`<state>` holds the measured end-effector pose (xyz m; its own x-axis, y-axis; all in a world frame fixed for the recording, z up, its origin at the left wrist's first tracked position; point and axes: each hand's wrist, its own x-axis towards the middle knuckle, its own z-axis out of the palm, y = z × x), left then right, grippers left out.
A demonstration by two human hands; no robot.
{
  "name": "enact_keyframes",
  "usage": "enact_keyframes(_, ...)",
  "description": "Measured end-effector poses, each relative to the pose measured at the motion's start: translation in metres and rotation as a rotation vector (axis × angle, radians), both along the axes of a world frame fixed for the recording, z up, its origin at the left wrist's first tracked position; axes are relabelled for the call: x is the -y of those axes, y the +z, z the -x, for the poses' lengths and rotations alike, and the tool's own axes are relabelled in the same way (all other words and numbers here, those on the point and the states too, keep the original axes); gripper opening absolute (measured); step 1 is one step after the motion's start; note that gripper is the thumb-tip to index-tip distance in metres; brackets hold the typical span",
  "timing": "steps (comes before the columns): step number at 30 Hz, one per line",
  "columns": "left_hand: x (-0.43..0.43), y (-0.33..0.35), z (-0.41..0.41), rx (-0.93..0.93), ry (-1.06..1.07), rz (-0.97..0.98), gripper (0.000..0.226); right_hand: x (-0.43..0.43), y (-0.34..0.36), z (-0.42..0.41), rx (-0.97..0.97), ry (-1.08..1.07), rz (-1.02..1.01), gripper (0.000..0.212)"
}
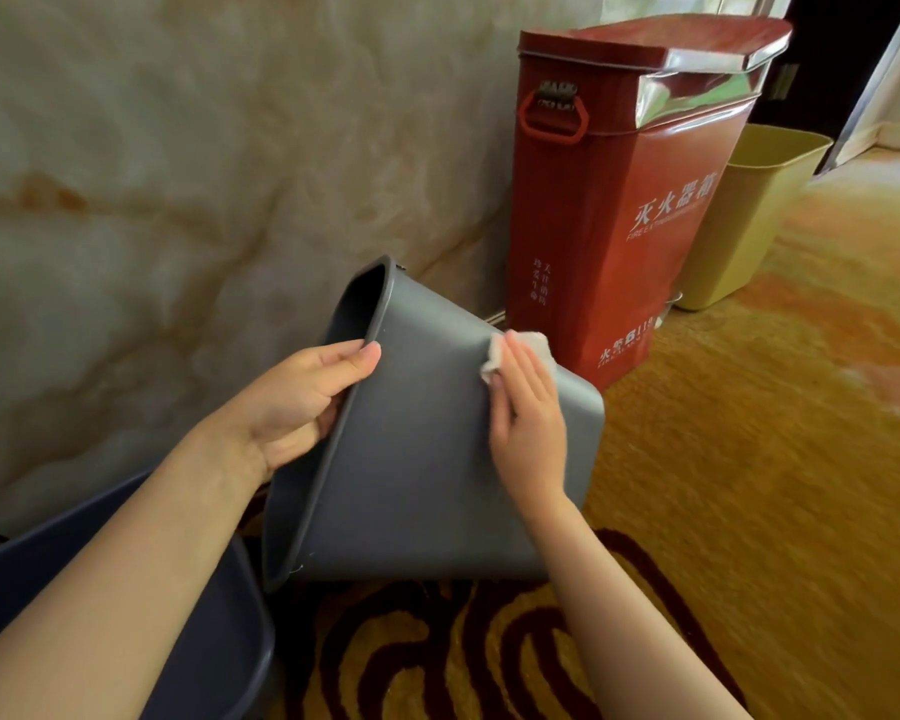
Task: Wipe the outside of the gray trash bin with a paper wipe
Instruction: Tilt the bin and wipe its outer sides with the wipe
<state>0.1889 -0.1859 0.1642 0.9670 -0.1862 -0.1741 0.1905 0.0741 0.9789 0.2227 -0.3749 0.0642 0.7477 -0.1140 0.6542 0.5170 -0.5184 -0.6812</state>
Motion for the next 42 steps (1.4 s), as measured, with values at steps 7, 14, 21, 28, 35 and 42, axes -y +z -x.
enact_keyframes(7, -0.009, 0.000, -0.001, -0.001, -0.032, -0.044, 0.029, 0.073, -0.048, -0.008, -0.371, -0.172, -0.112, 0.035)
enact_keyframes(14, -0.014, 0.014, -0.002, -0.072, -0.073, -0.032, 0.048, 0.076, -0.044, -0.008, -0.506, -0.137, -0.397, 0.034)
enact_keyframes(21, 0.002, 0.035, -0.019, -0.220, 0.147, -0.006, 0.067, 0.067, -0.046, 0.019, -0.405, -0.226, -0.477, 0.032)
enact_keyframes(28, 0.006, 0.048, -0.031, -0.115, 0.351, -0.077, 0.029, 0.062, -0.041, 0.036, -0.334, -0.269, -0.535, 0.030)
enact_keyframes(35, -0.009, 0.033, -0.011, 0.028, 0.366, 0.046, 0.031, 0.062, -0.017, 0.014, -0.285, -0.252, -0.470, 0.030)
enact_keyframes(42, -0.023, -0.008, 0.004, -0.110, 0.325, 0.187, 0.032, 0.026, -0.001, 0.026, 0.018, -0.235, -0.265, 0.028)
